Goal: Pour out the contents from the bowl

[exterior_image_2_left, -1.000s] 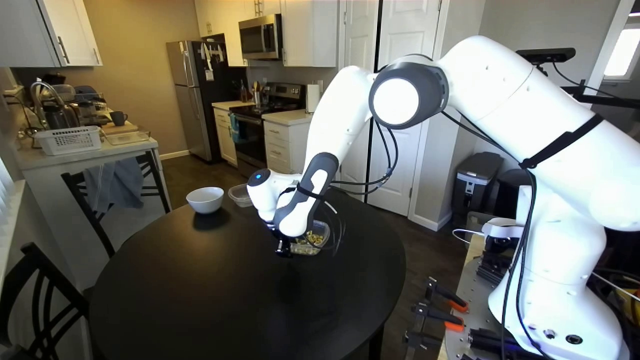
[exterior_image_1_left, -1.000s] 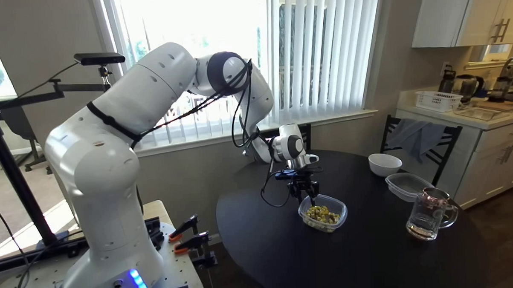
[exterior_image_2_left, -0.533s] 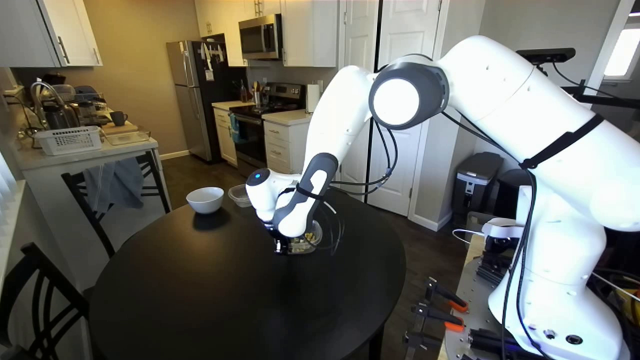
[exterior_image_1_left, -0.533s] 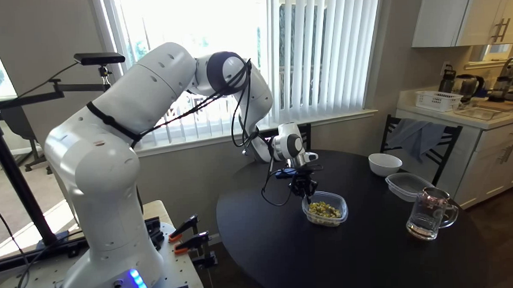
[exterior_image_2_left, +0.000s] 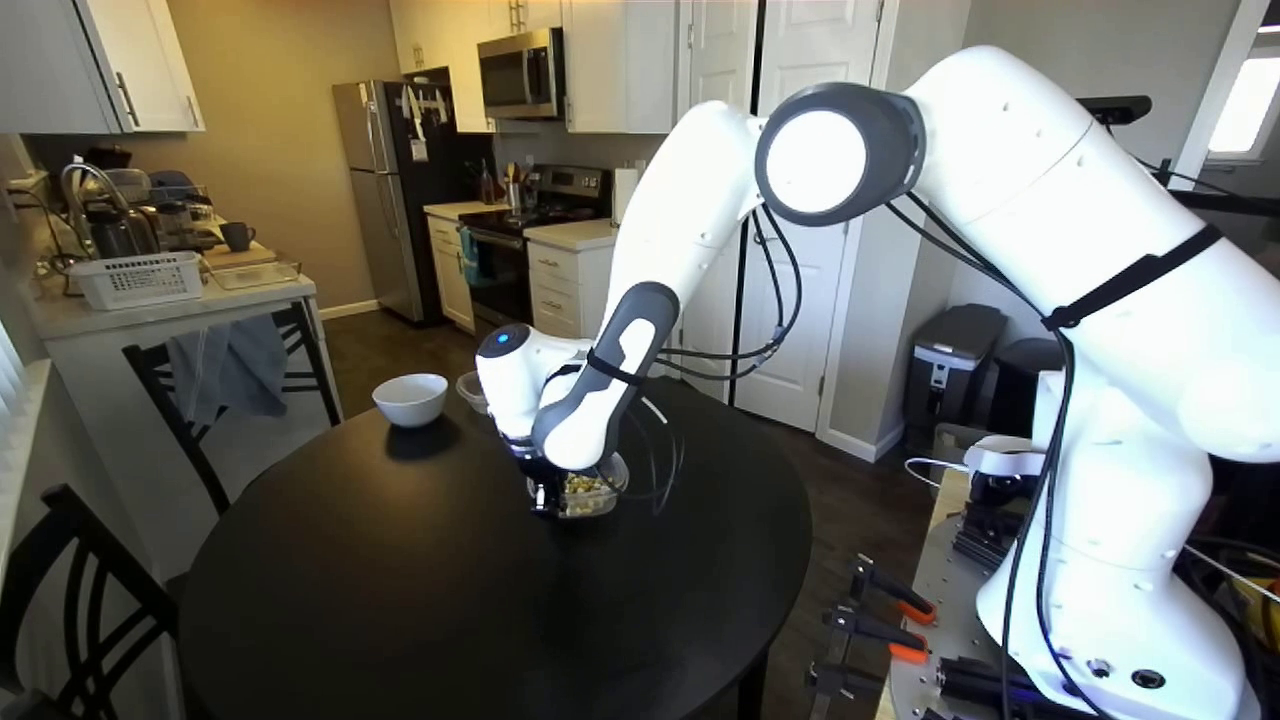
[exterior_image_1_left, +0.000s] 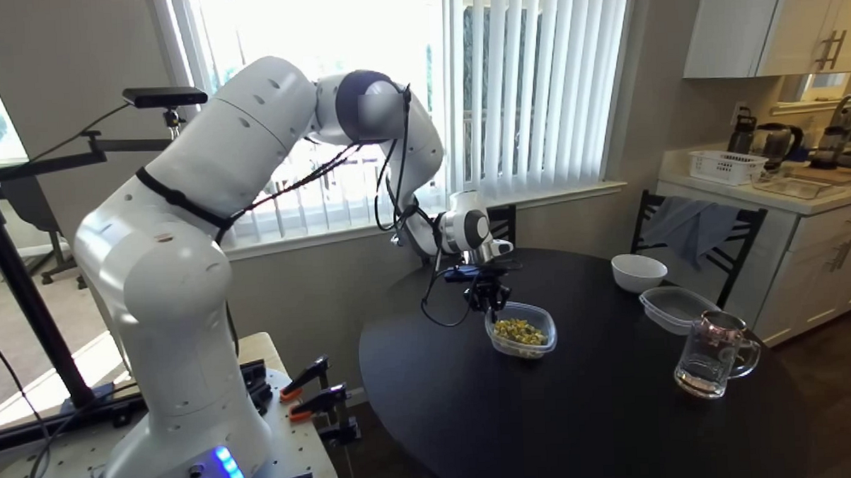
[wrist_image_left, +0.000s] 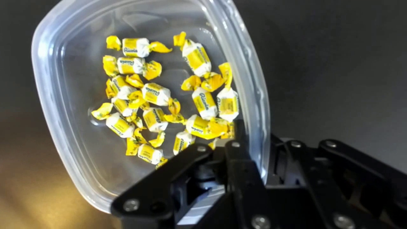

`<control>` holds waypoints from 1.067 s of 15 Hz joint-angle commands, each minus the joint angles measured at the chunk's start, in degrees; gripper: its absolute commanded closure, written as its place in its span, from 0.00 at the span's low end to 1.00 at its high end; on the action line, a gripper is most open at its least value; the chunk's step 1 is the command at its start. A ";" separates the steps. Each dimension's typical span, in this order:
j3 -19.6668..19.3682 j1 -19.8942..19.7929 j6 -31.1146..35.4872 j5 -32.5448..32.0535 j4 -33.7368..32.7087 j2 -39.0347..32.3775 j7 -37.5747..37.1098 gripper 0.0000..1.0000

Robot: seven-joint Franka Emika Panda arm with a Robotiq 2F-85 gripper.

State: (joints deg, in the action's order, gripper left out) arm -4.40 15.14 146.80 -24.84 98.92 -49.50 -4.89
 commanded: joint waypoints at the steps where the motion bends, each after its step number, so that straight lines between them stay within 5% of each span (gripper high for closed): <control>1: 6.58 -3.98 1.37 3.00 7.74 6.60 9.83 0.98; 10: 24.36 -17.65 -2.15 15.58 12.99 9.70 39.07 0.98; 16: 29.93 -21.78 -23.91 27.80 12.72 13.89 51.00 0.98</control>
State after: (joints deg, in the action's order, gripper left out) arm 23.87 -5.03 131.52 -2.81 109.62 -39.49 39.72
